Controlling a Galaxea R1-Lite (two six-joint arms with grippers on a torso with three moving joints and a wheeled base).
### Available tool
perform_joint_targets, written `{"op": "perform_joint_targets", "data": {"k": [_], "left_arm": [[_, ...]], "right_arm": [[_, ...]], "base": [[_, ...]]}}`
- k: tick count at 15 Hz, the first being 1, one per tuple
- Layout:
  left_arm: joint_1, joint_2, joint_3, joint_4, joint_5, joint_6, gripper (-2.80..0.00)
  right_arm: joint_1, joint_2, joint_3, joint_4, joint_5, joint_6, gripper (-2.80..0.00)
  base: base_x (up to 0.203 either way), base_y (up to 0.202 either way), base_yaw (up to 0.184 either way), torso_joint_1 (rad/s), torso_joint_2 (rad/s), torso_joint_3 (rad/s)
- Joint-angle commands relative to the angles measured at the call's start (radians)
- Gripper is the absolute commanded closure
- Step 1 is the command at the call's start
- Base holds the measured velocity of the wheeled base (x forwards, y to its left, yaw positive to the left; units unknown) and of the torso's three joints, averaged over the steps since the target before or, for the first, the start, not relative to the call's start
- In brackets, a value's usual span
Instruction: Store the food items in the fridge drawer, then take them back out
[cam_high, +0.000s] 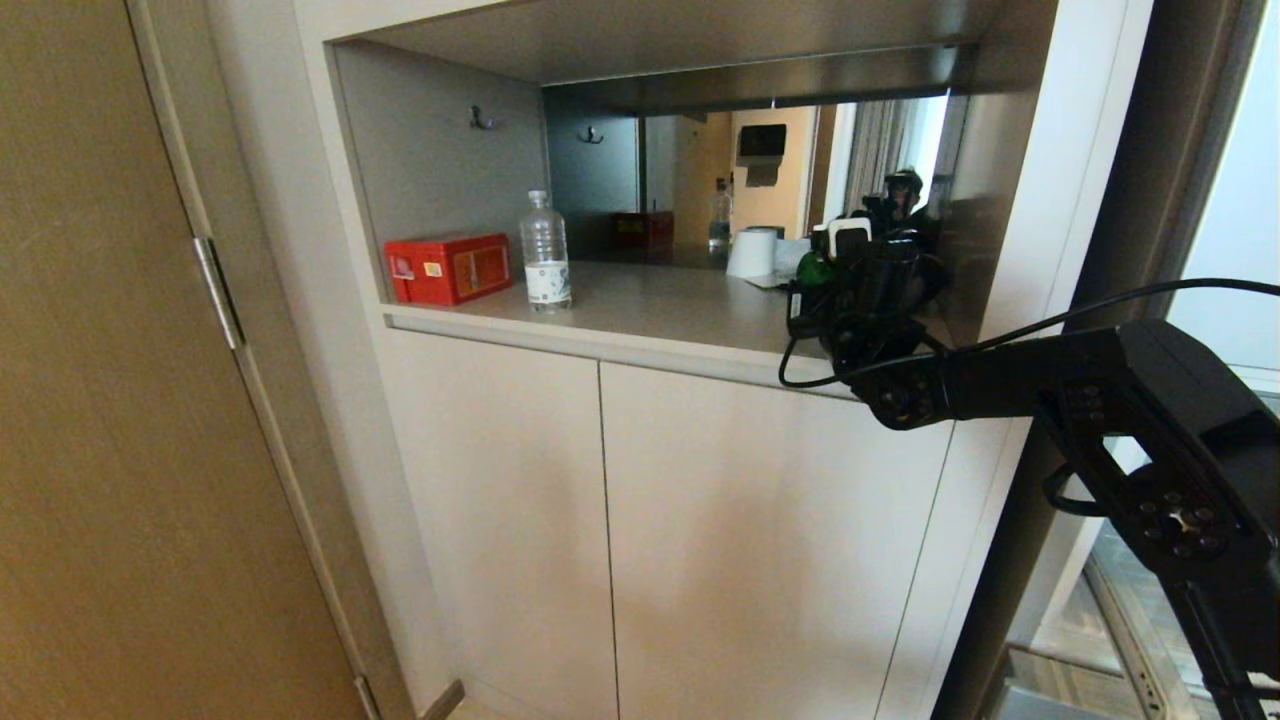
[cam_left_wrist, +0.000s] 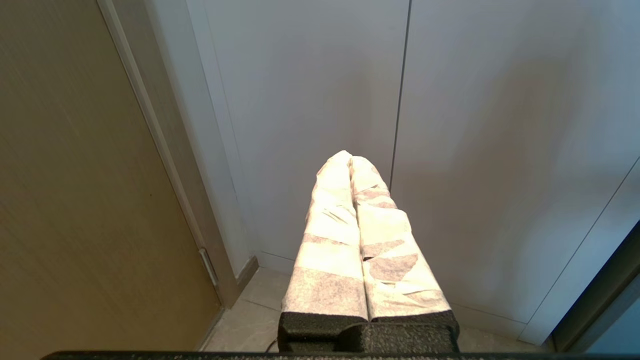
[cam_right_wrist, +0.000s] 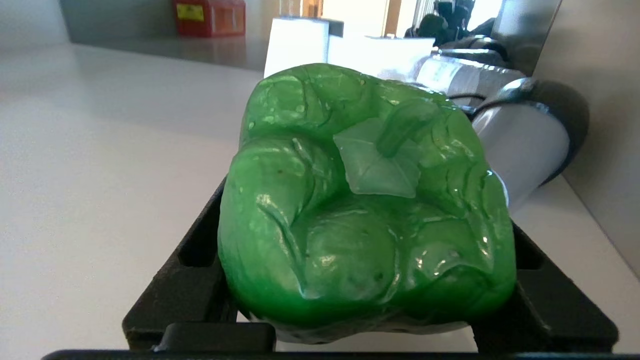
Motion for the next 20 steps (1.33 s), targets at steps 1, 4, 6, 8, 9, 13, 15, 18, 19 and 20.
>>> {"op": "perform_joint_targets", "data": {"k": [1,4,6,8,9,13,15,18,19,20], "left_arm": [[0.000,-0.002,0.000,0.001,0.000,0.000,0.00],[0.000,-0.002,0.000,0.001,0.000,0.000,0.00],[0.001,-0.002,0.000,0.001,0.000,0.000,0.00],[0.000,-0.002,0.000,0.001,0.000,0.000,0.00],[0.000,-0.002,0.000,0.001,0.000,0.000,0.00],[0.000,-0.002,0.000,0.001,0.000,0.000,0.00],[0.000,-0.002,0.000,0.002,0.000,0.000,0.00],[0.000,-0.002,0.000,0.001,0.000,0.000,0.00],[0.000,-0.002,0.000,0.001,0.000,0.000,0.00],[0.000,-0.002,0.000,0.002,0.000,0.000,0.00]], "right_arm": [[-0.001,-0.001,0.010,-0.003,-0.002,-0.004,0.00],[0.000,-0.009,0.037,-0.005,-0.004,-0.004,0.00],[0.000,-0.012,0.049,-0.006,-0.004,-0.004,0.00],[0.000,-0.017,0.067,-0.008,-0.004,-0.004,0.00],[0.000,-0.021,0.082,-0.009,-0.004,-0.005,0.00],[0.000,-0.035,0.115,-0.015,-0.004,-0.004,-2.80],[0.000,-0.044,0.135,-0.031,-0.004,-0.004,-2.80],[0.001,-0.095,0.192,-0.045,-0.004,-0.004,-2.80],[0.002,-0.122,0.219,-0.049,-0.004,-0.004,-2.80],[0.002,-0.156,0.250,-0.051,-0.004,-0.004,-2.80]], "base": [[0.000,0.000,0.000,0.000,0.00,0.000],[0.000,0.000,0.000,0.000,0.00,0.000],[0.000,0.000,0.000,0.000,0.00,0.000],[0.000,0.000,0.000,0.000,0.00,0.000],[0.000,0.000,0.000,0.000,0.00,0.000],[0.000,0.000,0.000,0.000,0.00,0.000],[0.000,0.000,0.000,0.000,0.00,0.000],[0.000,0.000,0.000,0.000,0.00,0.000],[0.000,0.000,0.000,0.000,0.00,0.000],[0.000,0.000,0.000,0.000,0.00,0.000]]}}
